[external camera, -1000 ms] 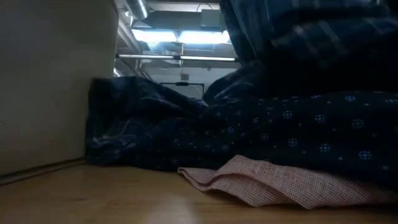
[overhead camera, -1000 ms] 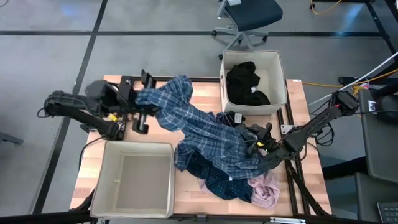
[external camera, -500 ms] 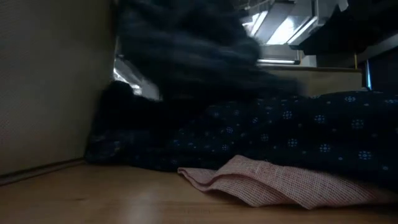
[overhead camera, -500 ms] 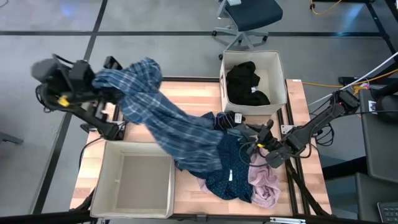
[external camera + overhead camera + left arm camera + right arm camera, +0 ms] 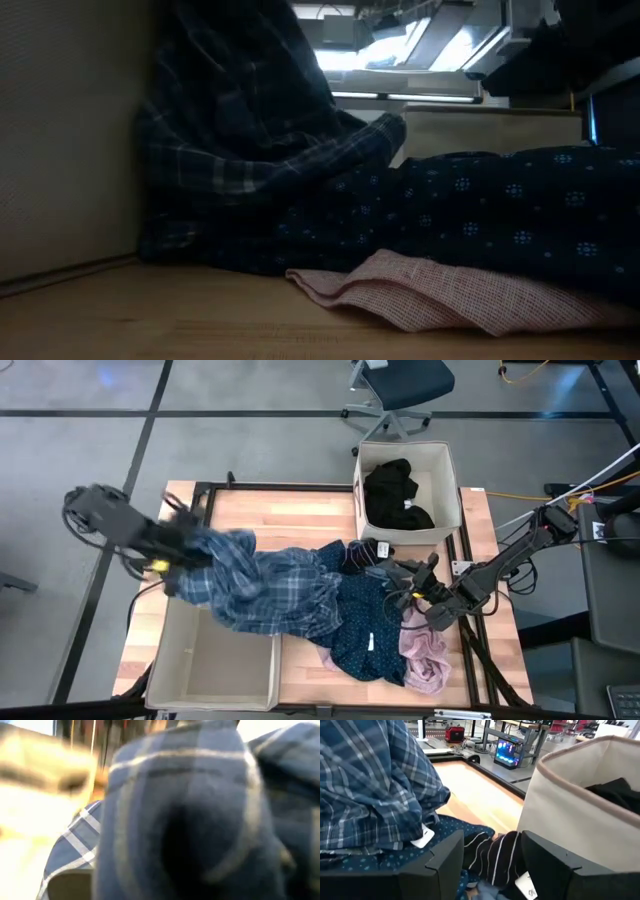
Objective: Sort clothes
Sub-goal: Put the blue pants into the bottom laundry organizer
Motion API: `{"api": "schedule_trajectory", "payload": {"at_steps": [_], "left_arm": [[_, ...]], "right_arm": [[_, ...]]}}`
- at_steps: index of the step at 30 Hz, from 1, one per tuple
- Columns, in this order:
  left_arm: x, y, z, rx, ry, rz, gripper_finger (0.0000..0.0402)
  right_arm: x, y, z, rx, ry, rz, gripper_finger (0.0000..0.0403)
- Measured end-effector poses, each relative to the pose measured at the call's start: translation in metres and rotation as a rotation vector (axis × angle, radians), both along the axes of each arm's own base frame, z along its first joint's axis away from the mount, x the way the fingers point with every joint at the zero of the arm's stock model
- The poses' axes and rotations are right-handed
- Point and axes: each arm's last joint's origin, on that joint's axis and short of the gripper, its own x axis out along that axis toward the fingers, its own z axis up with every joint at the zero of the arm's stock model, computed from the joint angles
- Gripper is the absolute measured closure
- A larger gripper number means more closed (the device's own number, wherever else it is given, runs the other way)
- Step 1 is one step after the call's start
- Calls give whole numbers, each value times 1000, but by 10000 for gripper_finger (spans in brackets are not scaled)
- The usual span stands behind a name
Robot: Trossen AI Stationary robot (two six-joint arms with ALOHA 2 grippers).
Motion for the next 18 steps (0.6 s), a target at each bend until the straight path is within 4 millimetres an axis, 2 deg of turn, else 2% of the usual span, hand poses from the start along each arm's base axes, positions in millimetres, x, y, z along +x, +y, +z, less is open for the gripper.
{"api": "schedule_trajectory", "payload": {"at_steps": [4,10,15,18], "left_arm": [[14,-14,-35,-9,239,55,397],[46,-47,-93,22,469,69,397],[59,-70,-151,12,684,107,397],[65,-78,-184,9,755,137,397]], "right_arm": [[-3,-2,-8,16,10,3,201],[-7,-5,-19,33,1,-19,201],[-7,-6,-20,47,-14,-24,201],[-6,-5,-19,30,-21,-28,201]]}}
